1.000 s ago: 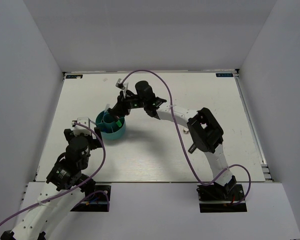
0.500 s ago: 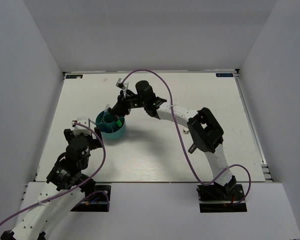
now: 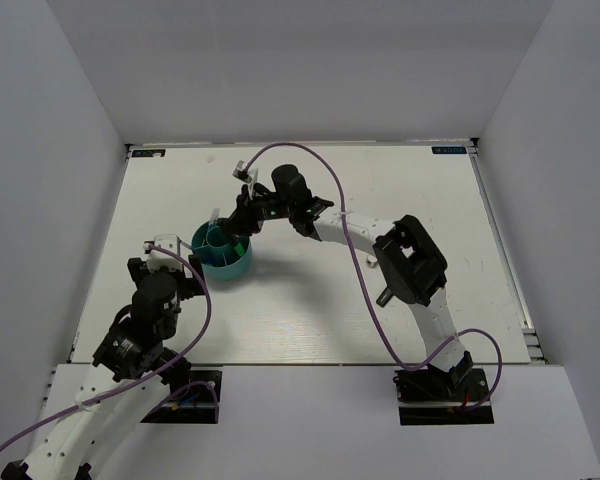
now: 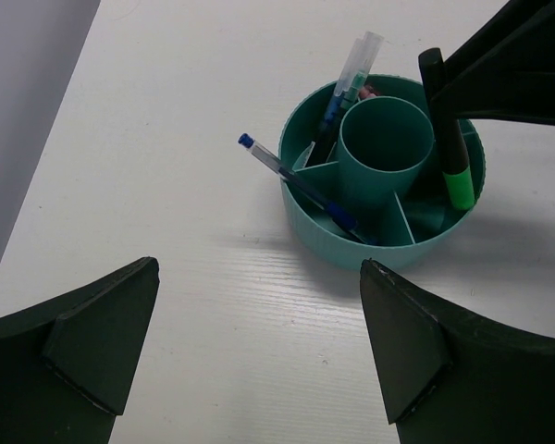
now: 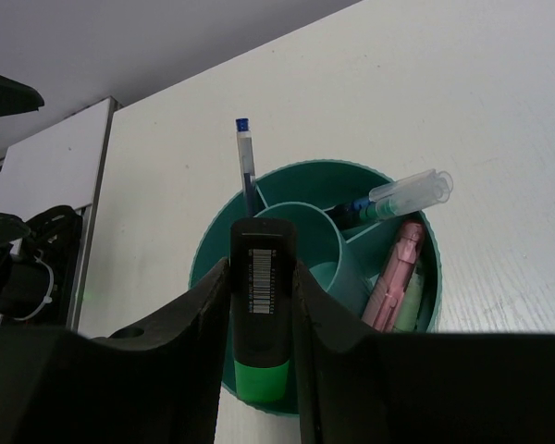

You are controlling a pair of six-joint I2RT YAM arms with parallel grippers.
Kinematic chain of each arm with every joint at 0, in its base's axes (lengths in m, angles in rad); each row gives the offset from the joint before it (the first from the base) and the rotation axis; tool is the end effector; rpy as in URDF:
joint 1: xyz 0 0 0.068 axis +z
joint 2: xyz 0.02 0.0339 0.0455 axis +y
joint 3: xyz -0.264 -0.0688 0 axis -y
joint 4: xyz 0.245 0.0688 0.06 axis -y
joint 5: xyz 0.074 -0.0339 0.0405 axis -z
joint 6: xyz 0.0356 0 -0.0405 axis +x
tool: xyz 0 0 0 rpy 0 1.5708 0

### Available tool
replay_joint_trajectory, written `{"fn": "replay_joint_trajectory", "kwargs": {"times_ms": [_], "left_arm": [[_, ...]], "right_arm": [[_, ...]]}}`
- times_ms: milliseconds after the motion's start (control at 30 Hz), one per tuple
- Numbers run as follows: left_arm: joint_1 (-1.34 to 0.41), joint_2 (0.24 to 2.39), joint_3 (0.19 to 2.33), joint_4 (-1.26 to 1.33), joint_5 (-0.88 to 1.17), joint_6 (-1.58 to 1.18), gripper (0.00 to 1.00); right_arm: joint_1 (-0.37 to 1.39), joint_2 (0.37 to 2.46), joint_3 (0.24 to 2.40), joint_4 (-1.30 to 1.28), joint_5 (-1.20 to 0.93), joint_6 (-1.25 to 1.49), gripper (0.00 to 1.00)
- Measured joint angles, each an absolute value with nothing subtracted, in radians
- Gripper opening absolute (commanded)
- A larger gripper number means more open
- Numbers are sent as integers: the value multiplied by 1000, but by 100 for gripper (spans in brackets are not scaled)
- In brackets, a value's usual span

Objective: Sort the stationery into containers
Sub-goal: Place the pen in the storage box.

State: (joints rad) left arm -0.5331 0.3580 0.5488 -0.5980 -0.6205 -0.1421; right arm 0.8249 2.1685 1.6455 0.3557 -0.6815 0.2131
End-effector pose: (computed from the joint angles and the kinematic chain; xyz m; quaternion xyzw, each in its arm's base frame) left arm 0.0936 -0.0312 0.2706 -0.0100 0.8130 0.0673 0.5782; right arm 0.3303 0.3905 0.2444 -0.4225 0.6214 0.5234 0.4017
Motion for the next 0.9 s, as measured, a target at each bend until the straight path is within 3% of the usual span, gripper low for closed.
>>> {"fn": "replay_joint_trajectory", "kwargs": {"times_ms": [167,567,900], "left_arm": [[-533,358,549,-598,-621,-142,100],[-533,358,549,-598,-621,-141,100],[-533,358,549,-598,-622,-139,100]], "right_arm": [[825,2168,1636,359,-682,208,27],[825,2168,1634,363,-689,202,53],[822,2168,1621,362,-704,198,62]]}}
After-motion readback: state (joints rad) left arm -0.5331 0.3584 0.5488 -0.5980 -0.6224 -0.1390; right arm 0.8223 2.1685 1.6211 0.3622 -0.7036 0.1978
